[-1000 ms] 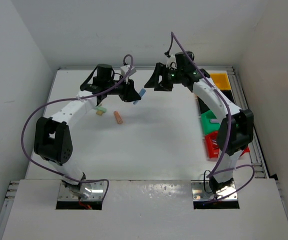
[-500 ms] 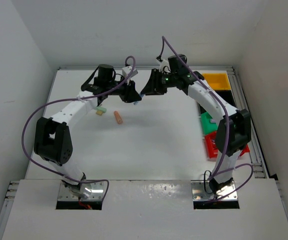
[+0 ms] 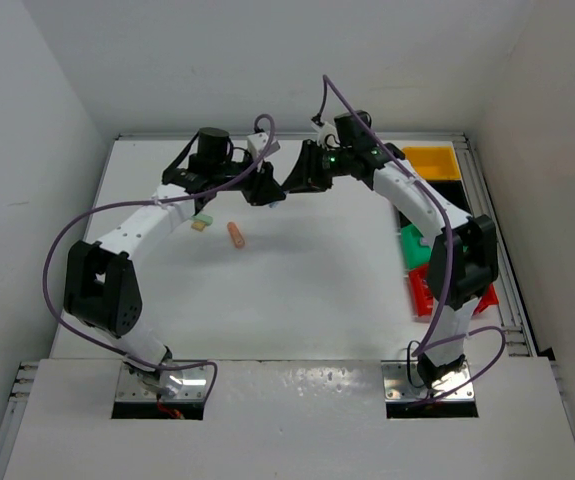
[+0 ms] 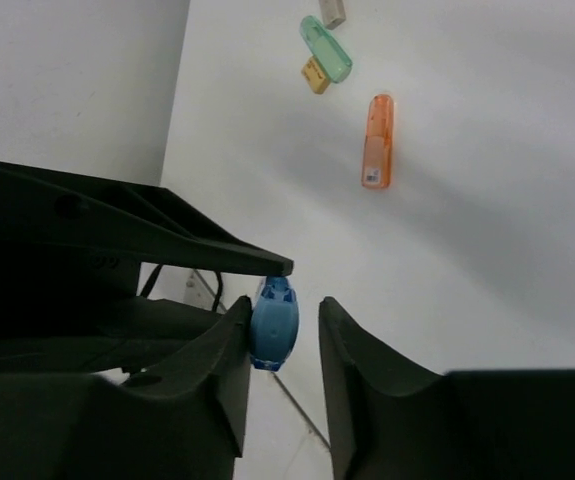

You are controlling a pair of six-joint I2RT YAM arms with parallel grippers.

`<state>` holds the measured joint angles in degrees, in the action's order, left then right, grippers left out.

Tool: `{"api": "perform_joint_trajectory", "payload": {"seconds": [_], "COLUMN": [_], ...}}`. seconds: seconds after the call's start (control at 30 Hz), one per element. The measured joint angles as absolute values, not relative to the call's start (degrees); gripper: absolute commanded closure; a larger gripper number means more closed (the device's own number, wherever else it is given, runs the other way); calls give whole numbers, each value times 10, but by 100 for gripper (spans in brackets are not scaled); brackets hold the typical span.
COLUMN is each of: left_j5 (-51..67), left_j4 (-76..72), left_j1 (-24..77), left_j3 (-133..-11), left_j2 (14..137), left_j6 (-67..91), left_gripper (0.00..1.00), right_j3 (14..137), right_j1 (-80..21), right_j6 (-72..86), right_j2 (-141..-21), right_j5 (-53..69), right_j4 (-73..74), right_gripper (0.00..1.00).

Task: Sort the stationery into containers
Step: Place the pen in the storage box.

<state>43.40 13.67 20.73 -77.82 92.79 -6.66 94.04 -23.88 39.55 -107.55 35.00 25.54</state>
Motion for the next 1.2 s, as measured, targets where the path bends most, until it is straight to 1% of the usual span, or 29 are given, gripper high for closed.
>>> {"api": "perform_joint_trajectory", "payload": {"seconds": [0.07, 0.13, 0.17, 0.2, 0.23, 0.27, 0.3, 0.33, 0.37, 0.4, 0.53, 0.67, 0.83, 0.93, 1.03, 1.07, 1.1, 1.17, 1.2], "left_j5": [431, 430, 430, 429, 426, 425, 424, 423, 421, 410, 380, 332, 256, 221, 196, 192, 188, 178, 169], "left_j4": [136, 137, 137, 137, 136, 135, 133, 136, 137, 140, 155, 185, 201, 211, 227, 231, 236, 247, 253], "left_j1": [210, 211, 212, 213, 213, 214, 215, 217, 218, 218, 203, 172, 154, 154, 151, 149, 147, 140, 136], "left_j3": [-778, -778, -778, -778, -778, -778, -778, -778, -778, -779, -792, -837, -823, -801, -791, -791, -791, -791, -791], "left_j2": [928, 928, 928, 928, 928, 927, 927, 927, 927, 927, 930, 952, 954, 954, 956, 957, 958, 961, 964], "left_j6": [-69, -71, -71, -72, -73, -73, -75, -76, -74, -65, -21, 6, 18, 18, 13, 7, -1, -20, -28], "left_gripper": [92, 92, 91, 88, 77, 45, 32, 14, 6, 0, 0, 0, 0, 0, 0, 0, 0, 0, 0], "right_j3": [940, 940, 940, 940, 940, 940, 940, 940, 940, 937, 914, 897, 896, 897, 916, 924, 933, 948, 952], "right_j1": [-237, -237, -237, -237, -236, -233, -232, -230, -226, -219, -154, -28, 123, 164, 180, 182, 183, 185, 185], "right_j6": [399, 401, 403, 404, 407, 407, 408, 405, 403, 399, 364, 296, 205, 175, 157, 152, 148, 141, 138], "right_j2": [-1075, -1075, -1075, -1075, -1075, -1076, -1076, -1076, -1076, -1075, -1068, -1060, -1059, -1060, -1071, -1077, -1085, -1102, -1110], "right_j5": [354, 357, 360, 360, 361, 363, 365, 366, 366, 367, 367, 346, 293, 270, 255, 251, 246, 239, 236], "right_j4": [253, 252, 251, 249, 249, 249, 249, 248, 246, 245, 255, 290, 327, 339, 346, 347, 347, 346, 347], "right_gripper": [74, 81, 87, 96, 99, 100, 100, 100, 100, 100, 100, 100, 100, 100, 97, 94, 80, 66, 54]}}
